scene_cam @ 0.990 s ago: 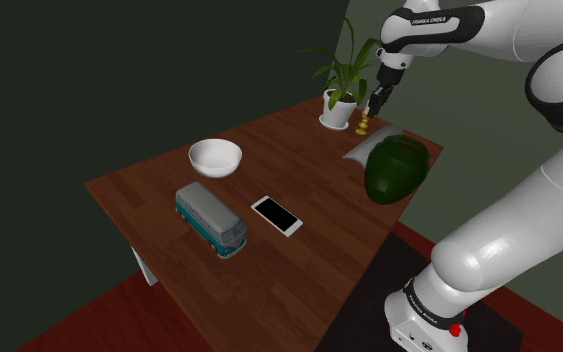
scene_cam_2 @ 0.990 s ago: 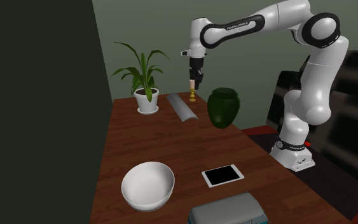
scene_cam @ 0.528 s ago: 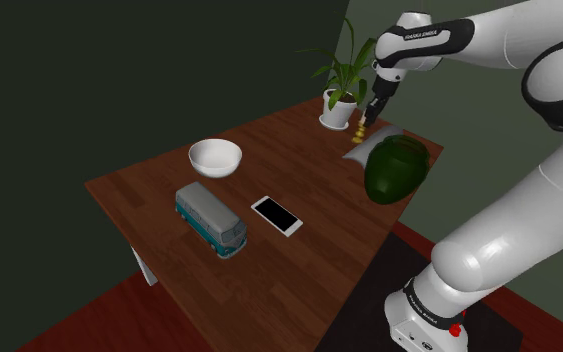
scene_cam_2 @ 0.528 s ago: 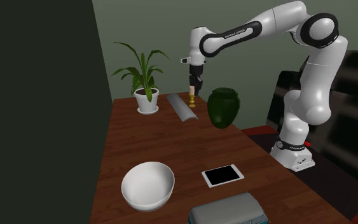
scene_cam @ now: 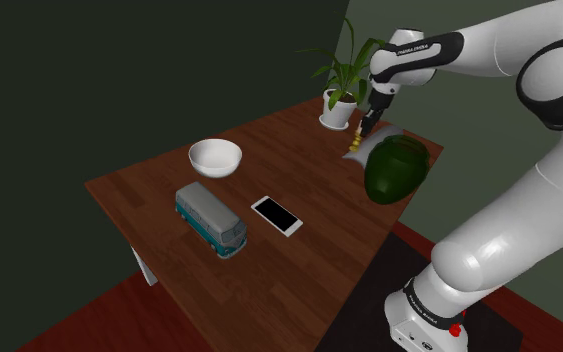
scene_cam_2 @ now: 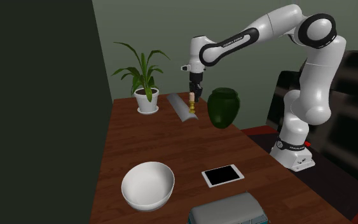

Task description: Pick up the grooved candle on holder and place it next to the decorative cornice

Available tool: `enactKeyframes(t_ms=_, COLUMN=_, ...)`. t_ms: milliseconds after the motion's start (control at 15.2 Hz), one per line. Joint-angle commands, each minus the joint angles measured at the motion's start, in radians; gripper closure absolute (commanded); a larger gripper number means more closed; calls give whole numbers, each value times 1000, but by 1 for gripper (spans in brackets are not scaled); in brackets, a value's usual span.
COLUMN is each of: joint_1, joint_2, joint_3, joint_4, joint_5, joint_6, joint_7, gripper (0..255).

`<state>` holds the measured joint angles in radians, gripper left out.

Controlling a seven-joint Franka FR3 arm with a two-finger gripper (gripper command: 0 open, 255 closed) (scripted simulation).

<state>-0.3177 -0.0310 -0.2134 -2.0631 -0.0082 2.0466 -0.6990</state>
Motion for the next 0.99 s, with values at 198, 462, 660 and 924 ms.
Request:
enactKeyframes(t_ms=198, joint_1=0, joint_2=25, joint_3=0, joint_4=-44, joint_5=6, joint_6=69, joint_7=-3, gripper=255)
enactKeyframes(t_ms=462, joint_1=-1, joint_2=47, joint_3=-1, joint_4=-75, joint_5=12, joint_6=121, joint_7=-7, gripper=255)
enactKeyframes(t_ms=660, joint_1=-1, joint_2=66, joint_3=-1, joint_4=-95, joint_5=17, joint_6=160, joint_7=-11, gripper=255)
enactKeyframes(t_ms=924, joint_1=-2, joint_2=88, joint_3=-1, joint_4=-115, joint_5=23, joint_6=201, joint_7=-15, gripper=255)
